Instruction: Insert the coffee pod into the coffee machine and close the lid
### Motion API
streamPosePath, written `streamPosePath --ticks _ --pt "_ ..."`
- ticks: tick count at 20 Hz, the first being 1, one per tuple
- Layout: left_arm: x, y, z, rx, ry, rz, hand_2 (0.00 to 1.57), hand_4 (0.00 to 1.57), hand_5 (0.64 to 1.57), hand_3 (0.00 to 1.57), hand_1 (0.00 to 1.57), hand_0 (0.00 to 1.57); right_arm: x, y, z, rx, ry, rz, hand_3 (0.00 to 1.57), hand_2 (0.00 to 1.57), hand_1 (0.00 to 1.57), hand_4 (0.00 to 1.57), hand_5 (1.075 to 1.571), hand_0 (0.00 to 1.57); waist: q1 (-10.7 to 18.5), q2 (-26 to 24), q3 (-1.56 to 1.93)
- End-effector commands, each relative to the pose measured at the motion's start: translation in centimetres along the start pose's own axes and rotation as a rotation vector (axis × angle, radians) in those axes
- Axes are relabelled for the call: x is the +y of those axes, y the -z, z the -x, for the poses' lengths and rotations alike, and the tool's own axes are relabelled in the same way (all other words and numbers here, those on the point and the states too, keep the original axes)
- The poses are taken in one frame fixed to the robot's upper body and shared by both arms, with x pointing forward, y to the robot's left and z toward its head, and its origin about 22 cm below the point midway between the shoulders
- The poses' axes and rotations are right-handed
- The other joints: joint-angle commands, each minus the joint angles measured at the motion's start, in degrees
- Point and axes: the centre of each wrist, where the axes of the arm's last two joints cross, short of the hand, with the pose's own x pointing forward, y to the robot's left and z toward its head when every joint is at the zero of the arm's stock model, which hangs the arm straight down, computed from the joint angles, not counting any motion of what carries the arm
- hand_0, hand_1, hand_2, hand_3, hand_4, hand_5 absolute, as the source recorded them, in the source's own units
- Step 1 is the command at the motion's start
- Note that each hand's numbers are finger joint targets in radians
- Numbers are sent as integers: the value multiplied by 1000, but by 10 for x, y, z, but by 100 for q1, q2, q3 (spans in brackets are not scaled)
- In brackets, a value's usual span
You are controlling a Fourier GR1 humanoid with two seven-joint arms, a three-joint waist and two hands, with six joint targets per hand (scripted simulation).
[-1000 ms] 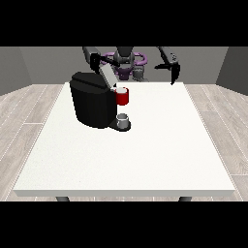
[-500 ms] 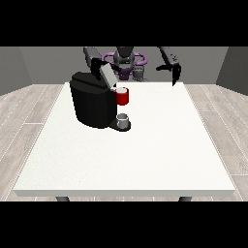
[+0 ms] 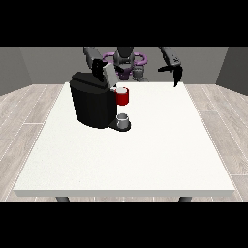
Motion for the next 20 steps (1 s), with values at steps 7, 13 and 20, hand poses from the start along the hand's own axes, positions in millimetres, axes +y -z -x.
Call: streamPosePath --ticks 7,13,20 --pt "27 15 -8 -30 -12 23 0 369 1571 0 0 0 53 17 -31 -53 -51 -97 0 0 0 421 1571 0 151 340 32" --pt "17 28 -10 -29 -26 38 0 385 1571 0 0 0 57 24 -47 -54 -112 -68 0 0 0 363 1571 0 380 387 32" --pt "35 17 -4 1 -24 32 0 347 1571 0 0 0 78 28 -76 -123 -140 -182 0 0 0 383 1571 0 317 267 33"
